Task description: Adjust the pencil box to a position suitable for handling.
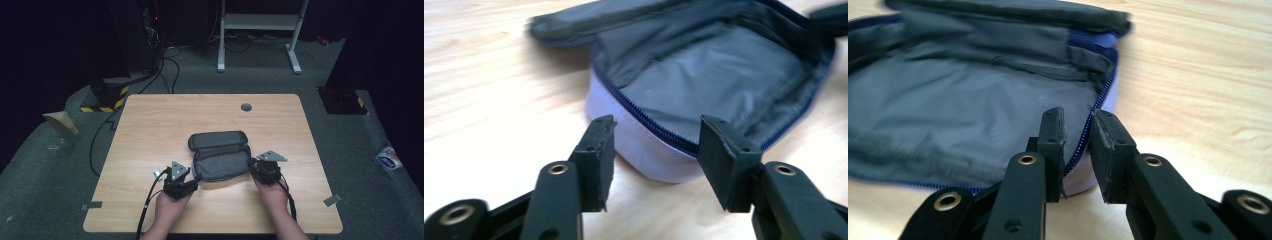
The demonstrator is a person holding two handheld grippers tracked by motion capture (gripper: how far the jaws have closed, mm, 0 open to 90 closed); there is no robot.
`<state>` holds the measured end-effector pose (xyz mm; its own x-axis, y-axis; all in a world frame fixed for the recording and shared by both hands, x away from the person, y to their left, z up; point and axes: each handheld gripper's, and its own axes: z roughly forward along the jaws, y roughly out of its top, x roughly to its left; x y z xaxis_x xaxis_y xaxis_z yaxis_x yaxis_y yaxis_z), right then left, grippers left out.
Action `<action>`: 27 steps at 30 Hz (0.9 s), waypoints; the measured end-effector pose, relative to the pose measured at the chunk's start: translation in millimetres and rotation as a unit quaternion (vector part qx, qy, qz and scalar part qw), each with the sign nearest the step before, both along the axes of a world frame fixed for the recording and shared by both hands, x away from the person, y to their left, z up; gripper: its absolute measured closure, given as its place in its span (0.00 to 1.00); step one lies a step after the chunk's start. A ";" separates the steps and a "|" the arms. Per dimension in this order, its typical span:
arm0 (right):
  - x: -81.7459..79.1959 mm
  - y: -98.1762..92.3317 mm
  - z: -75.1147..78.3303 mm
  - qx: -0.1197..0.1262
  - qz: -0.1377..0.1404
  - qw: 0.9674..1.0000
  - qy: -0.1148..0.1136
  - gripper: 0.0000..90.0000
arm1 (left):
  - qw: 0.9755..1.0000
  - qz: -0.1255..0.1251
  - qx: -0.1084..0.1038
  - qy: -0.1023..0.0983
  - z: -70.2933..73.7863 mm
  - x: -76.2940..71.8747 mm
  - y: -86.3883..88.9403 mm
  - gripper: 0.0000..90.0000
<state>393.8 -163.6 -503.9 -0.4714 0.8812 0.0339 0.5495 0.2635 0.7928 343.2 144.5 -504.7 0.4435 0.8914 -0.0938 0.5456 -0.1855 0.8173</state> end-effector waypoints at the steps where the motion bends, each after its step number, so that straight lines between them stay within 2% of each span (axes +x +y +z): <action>1: -4.7 0.7 0.4 0.003 0.002 1.000 -0.001 0.83 | 1.000 0.003 0.004 -0.003 0.9 2.4 2.3 0.57; 5: -19.0 3.4 2.6 0.014 0.011 1.000 -0.009 0.80 | 1.000 0.005 -0.004 -0.006 4.9 4.6 8.1 0.61; 7: -20.9 3.2 2.9 0.017 0.012 1.000 -0.012 0.77 | 1.000 0.002 -0.004 -0.005 5.5 3.7 9.1 0.62; 8: -24.3 2.6 3.5 0.031 0.005 0.999 -0.009 0.72 | 1.000 -0.002 -0.005 -0.003 5.4 3.0 9.5 0.62; 10: -25.3 2.9 3.0 0.036 0.001 0.999 -0.008 0.69 | 1.000 -0.003 -0.008 -0.004 4.7 3.9 9.1 0.62; 11: -24.2 3.3 2.0 0.035 0.001 0.999 -0.007 0.68 | 1.000 -0.002 -0.013 -0.003 4.0 4.4 8.0 0.62; 12: -23.0 4.6 0.9 0.035 -0.003 0.999 -0.003 0.68 | 1.000 -0.006 -0.005 -0.003 3.6 6.0 8.4 0.61; 15: -15.9 7.1 -2.7 0.029 -0.007 1.000 -0.001 0.73 | 1.000 -0.010 -0.019 0.003 2.0 7.0 5.1 0.61; 17: -10.3 8.1 -4.0 0.026 -0.005 1.000 -0.002 0.76 | 1.000 -0.019 -0.020 0.005 1.3 5.6 1.9 0.62; 19: -3.9 9.1 -4.1 0.020 -0.007 1.000 0.000 0.77 | 1.000 -0.026 -0.012 0.003 1.3 4.1 -1.1 0.62; 23: 7.1 11.4 -0.8 0.006 -0.006 1.000 -0.006 0.79 | 0.999 -0.027 -0.022 -0.001 2.9 2.2 -2.6 0.62; 27: 14.2 10.0 -0.7 -0.001 -0.009 1.000 -0.006 0.79 | 0.999 -0.023 -0.023 -0.013 7.1 0.4 -0.1 0.61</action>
